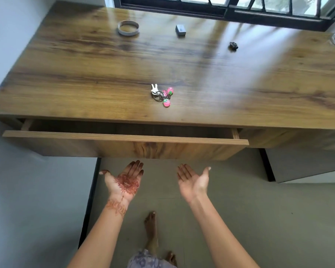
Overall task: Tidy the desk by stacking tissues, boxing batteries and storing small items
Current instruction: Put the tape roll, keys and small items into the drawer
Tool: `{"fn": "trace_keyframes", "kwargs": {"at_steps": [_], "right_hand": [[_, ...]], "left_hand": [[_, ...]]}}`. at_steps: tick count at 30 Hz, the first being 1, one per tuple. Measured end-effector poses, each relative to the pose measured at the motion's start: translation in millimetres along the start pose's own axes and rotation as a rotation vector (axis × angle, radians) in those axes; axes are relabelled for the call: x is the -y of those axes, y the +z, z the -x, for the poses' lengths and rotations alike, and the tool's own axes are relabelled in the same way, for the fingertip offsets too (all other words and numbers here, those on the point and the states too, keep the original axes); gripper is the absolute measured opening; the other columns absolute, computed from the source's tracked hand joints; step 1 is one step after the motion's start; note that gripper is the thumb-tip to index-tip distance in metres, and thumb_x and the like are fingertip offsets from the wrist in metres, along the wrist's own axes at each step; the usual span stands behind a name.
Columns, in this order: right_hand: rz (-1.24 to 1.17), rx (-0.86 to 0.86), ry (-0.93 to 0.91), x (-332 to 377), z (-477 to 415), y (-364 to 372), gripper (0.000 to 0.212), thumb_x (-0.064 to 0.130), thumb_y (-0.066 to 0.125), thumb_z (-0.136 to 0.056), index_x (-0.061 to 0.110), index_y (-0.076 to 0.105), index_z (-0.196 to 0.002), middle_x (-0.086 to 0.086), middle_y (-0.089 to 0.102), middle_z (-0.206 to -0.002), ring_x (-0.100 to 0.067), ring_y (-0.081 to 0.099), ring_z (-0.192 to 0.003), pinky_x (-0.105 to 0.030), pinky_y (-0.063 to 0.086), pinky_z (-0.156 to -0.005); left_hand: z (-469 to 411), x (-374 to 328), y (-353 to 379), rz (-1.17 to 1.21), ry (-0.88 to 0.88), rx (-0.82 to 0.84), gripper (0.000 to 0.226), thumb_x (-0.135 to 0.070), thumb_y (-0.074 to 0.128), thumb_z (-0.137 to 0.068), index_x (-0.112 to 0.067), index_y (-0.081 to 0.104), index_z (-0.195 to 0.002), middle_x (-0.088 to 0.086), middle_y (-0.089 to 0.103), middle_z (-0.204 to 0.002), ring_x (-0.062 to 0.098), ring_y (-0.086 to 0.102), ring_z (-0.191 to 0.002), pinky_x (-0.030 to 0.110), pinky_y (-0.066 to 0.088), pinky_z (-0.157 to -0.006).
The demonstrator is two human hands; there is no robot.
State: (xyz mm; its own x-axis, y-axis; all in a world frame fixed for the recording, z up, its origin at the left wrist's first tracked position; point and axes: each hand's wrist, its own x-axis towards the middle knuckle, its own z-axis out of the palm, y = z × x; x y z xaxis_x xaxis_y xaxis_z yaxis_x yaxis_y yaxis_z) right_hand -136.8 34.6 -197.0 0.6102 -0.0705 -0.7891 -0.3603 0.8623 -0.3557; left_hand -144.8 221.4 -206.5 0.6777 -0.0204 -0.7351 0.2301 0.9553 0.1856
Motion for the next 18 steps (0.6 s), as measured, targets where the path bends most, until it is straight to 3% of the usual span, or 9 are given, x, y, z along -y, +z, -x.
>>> {"fn": "trace_keyframes", "kwargs": {"at_steps": [3,5,8,10,13,16,18], "right_hand": [[0.528,-0.013,-0.271,-7,27,-3,0.051,0.046,0.034,-0.096,0.005,0.052,-0.12,-0.015,0.056,-0.127,-0.023,0.054,-0.114,-0.028,0.038,-0.102],[1.003,0.001,-0.649,-6,44,-4,0.027,0.032,0.047,-0.095,0.014,0.057,-0.113,-0.006,0.061,-0.12,-0.012,0.056,-0.108,-0.014,0.04,-0.093],[1.427,0.103,-1.235,5,51,2,0.035,0.017,0.054,-0.091,0.006,0.053,-0.124,-0.006,0.054,-0.129,-0.015,0.045,-0.124,-0.019,0.031,-0.104],[1.591,0.108,-1.501,14,44,13,0.043,0.021,0.048,-0.09,0.001,0.049,-0.128,-0.012,0.049,-0.136,-0.022,0.037,-0.132,-0.032,0.026,-0.111],[1.851,0.054,-1.543,27,33,31,0.058,0.035,0.039,-0.09,-0.003,0.039,-0.134,-0.018,0.039,-0.142,-0.028,0.028,-0.137,-0.037,0.013,-0.115],[2.086,0.024,-1.462,31,26,34,0.071,0.048,0.026,-0.09,-0.003,0.031,-0.139,-0.019,0.031,-0.147,-0.028,0.021,-0.14,-0.038,0.006,-0.117],[2.164,0.044,-1.414,29,23,32,0.076,0.053,0.019,-0.088,-0.001,0.025,-0.141,-0.018,0.026,-0.149,-0.027,0.015,-0.141,-0.036,0.002,-0.115]], "left_hand": [[26,2,6,-0.401,0.075,0.047,0.072,-0.062,0.024,-0.09,-0.004,0.05,-0.122,0.015,0.051,-0.133,0.028,0.049,-0.121,0.039,0.03,-0.109],[45,6,17,-0.879,0.276,0.071,0.051,-0.048,0.033,-0.094,-0.01,0.054,-0.119,0.008,0.058,-0.125,0.023,0.054,-0.117,0.035,0.036,-0.107],[64,11,33,-1.33,0.763,0.066,0.028,-0.023,0.05,-0.094,-0.014,0.057,-0.119,-0.001,0.062,-0.113,0.018,0.056,-0.113,0.028,0.044,-0.099],[68,10,42,-1.48,1.033,0.102,0.035,-0.016,0.052,-0.092,-0.011,0.053,-0.127,0.001,0.058,-0.125,0.017,0.05,-0.122,0.031,0.039,-0.105],[56,4,53,-1.83,1.251,0.211,0.057,-0.017,0.051,-0.092,-0.007,0.028,-0.143,0.005,0.027,-0.15,0.014,0.015,-0.141,0.027,0.012,-0.115],[40,-2,53,-2.261,1.217,0.158,0.071,-0.037,0.039,-0.096,-0.011,-0.008,-0.141,0.004,-0.013,-0.149,0.016,-0.017,-0.138,0.029,-0.01,-0.114],[34,-3,50,-2.419,1.189,0.11,0.073,-0.044,0.034,-0.096,-0.012,-0.018,-0.136,0.008,-0.018,-0.151,0.02,-0.022,-0.137,0.033,-0.013,-0.113]]}}
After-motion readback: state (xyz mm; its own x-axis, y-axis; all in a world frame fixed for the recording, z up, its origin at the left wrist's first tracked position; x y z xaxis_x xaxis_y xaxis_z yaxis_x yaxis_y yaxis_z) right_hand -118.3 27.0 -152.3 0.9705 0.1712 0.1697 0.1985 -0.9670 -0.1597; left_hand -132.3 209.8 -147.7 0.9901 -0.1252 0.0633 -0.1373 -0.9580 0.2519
